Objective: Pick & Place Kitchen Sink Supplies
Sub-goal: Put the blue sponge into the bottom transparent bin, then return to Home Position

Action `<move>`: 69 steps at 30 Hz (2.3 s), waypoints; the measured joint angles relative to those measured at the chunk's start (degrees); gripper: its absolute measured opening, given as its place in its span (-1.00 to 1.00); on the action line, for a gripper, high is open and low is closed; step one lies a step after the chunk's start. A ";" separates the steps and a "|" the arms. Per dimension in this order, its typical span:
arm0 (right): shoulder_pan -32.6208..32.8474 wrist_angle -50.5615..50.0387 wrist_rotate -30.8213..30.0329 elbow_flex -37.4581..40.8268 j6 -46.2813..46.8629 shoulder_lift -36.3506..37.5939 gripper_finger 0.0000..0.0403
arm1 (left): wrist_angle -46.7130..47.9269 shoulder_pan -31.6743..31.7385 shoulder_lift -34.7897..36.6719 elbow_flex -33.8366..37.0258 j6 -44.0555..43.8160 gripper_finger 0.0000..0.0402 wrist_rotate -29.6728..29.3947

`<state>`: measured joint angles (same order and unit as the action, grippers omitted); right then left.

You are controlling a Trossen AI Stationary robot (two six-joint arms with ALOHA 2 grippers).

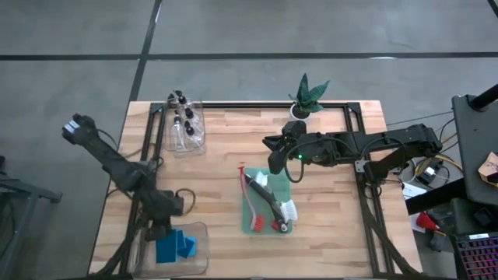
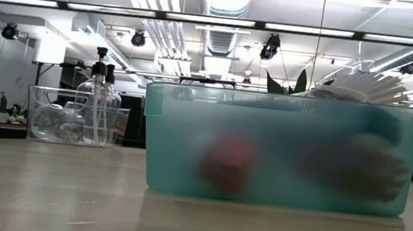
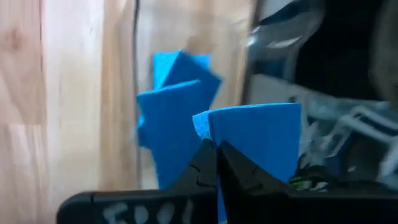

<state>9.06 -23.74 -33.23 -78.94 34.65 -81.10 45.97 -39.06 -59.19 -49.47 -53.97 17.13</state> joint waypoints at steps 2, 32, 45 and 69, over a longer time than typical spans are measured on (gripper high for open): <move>-0.12 -0.01 -0.22 0.00 -0.11 0.00 -0.72 | -0.44 -1.11 -2.23 1.46 0.13 -1.00 -0.02; -1.67 0.02 1.49 1.08 -0.25 0.04 -0.90 | -6.92 1.56 5.31 3.26 -9.13 -0.52 -13.04; -9.73 39.16 26.05 19.79 -16.57 0.95 -0.96 | -55.37 27.42 6.98 15.75 16.71 -1.00 -20.05; -13.20 41.14 24.30 50.39 -22.88 31.14 -0.96 | -34.93 42.60 40.82 24.79 25.66 -1.00 -17.10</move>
<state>-4.14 17.40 -8.94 -28.55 11.78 -49.95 11.03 3.54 -18.37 -24.69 -28.30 0.03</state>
